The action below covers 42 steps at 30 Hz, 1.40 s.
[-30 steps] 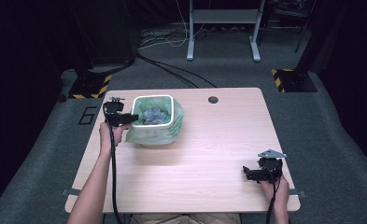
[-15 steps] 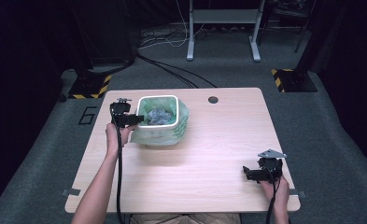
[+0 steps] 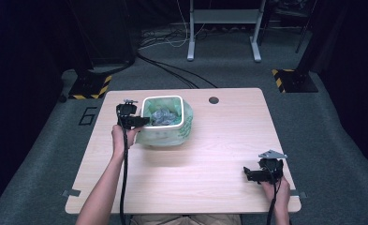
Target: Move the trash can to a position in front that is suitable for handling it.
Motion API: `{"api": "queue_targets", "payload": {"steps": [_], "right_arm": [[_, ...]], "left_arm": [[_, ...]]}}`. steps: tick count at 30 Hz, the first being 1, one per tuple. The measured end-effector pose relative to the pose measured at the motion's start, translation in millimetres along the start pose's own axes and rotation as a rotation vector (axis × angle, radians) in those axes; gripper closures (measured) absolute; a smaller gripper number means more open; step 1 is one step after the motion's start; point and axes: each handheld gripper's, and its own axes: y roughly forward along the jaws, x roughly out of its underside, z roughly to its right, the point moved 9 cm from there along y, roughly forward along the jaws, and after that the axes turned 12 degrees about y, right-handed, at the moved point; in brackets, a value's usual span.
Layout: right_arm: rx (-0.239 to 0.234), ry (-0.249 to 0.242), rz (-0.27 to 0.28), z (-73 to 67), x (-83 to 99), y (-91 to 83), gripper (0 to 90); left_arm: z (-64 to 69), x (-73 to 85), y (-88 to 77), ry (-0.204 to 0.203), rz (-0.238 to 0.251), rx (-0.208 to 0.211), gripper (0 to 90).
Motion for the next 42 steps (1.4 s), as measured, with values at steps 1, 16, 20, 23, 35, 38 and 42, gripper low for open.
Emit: {"api": "queue_targets", "payload": {"steps": [1, 16, 20, 23, 35, 38, 42], "right_arm": [[0.000, 0.000, 0.000, 0.0, 0.0, 0.0, 0.3], [-0.001, 0.000, 0.000, 0.0, 0.0, 0.0, 0.3], [-0.001, 0.000, 0.000, 0.0, 0.0, 0.0, 0.3], [-0.001, 0.000, 0.000, 0.0, 0.0, 0.0, 0.3], [-0.001, 0.000, 0.000, 0.0, 0.0, 0.0, 0.4], [-0.001, 0.000, 0.000, 0.0, 0.0, 0.0, 0.4], [-0.001, 0.000, 0.000, 0.0, 0.0, 0.0, 0.4]], "left_arm": [[3.1, -0.6, 0.5, 0.001, 0.002, 0.007, 62.6], [19.9, -5.0, 5.8, 0.044, 0.002, 0.027, 61.8], [25.7, -5.9, 7.2, 0.061, 0.001, 0.034, 61.8], [28.7, -6.3, 7.7, 0.062, 0.002, 0.035, 61.9], [43.3, -9.5, 11.5, 0.066, 0.011, 0.037, 62.0], [46.6, -10.4, 12.6, 0.063, 0.013, 0.038, 62.0], [51.2, -11.9, 14.3, 0.066, 0.015, 0.039, 61.9]]}}
